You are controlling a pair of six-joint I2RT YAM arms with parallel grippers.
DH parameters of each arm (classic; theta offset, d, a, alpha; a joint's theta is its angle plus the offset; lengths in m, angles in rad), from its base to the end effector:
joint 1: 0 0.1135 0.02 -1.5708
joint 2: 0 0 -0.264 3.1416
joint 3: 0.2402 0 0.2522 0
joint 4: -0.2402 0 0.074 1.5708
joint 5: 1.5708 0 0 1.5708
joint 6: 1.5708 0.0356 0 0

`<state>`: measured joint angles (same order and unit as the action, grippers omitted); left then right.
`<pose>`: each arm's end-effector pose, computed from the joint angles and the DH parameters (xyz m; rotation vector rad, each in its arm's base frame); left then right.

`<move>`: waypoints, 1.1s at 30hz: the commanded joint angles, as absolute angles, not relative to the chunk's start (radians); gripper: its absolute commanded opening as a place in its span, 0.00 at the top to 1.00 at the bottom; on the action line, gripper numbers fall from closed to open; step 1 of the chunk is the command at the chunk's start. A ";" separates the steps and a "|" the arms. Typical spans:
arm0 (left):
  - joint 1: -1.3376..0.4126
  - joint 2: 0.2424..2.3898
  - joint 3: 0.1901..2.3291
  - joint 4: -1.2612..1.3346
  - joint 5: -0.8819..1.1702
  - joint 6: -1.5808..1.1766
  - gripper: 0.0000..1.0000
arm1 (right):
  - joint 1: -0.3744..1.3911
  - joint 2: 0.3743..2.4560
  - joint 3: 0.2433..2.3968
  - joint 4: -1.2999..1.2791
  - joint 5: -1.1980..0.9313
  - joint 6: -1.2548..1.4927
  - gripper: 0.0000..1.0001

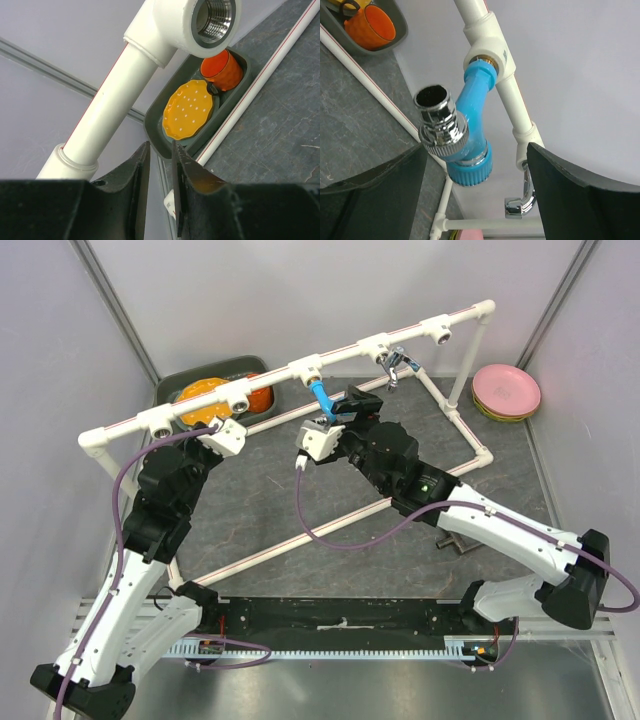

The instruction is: Install the water faucets

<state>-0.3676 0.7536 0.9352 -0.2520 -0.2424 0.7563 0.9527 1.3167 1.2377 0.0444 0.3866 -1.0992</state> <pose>0.1579 -0.0516 0.3898 0.7215 1.4976 0.4947 0.1903 0.2444 0.4058 -1.2046 1.0818 -0.4231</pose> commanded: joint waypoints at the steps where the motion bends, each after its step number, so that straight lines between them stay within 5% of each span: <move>1: -0.362 0.742 0.934 -0.232 -0.224 0.729 0.69 | 0.957 1.350 1.292 0.104 0.370 -1.126 0.14; 5: -0.362 0.742 0.933 -0.233 -0.221 0.729 0.69 | 0.957 1.368 1.273 0.159 0.390 -1.129 0.22; 20: -0.359 0.741 0.934 -0.232 -0.216 0.727 0.69 | 0.956 1.358 1.227 0.285 0.365 -0.605 0.92; 23: -0.360 0.738 0.934 -0.233 -0.216 0.727 0.69 | 0.956 1.348 1.198 0.334 0.397 -0.384 1.00; 33: -0.359 0.735 0.934 -0.232 -0.213 0.727 0.69 | 0.908 1.282 0.921 0.694 0.532 0.605 1.00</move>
<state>-0.3660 0.7483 0.9314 -0.2516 -0.2295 0.7559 0.9310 1.3323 1.0542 0.4736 0.4343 -0.0586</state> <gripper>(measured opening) 0.310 0.425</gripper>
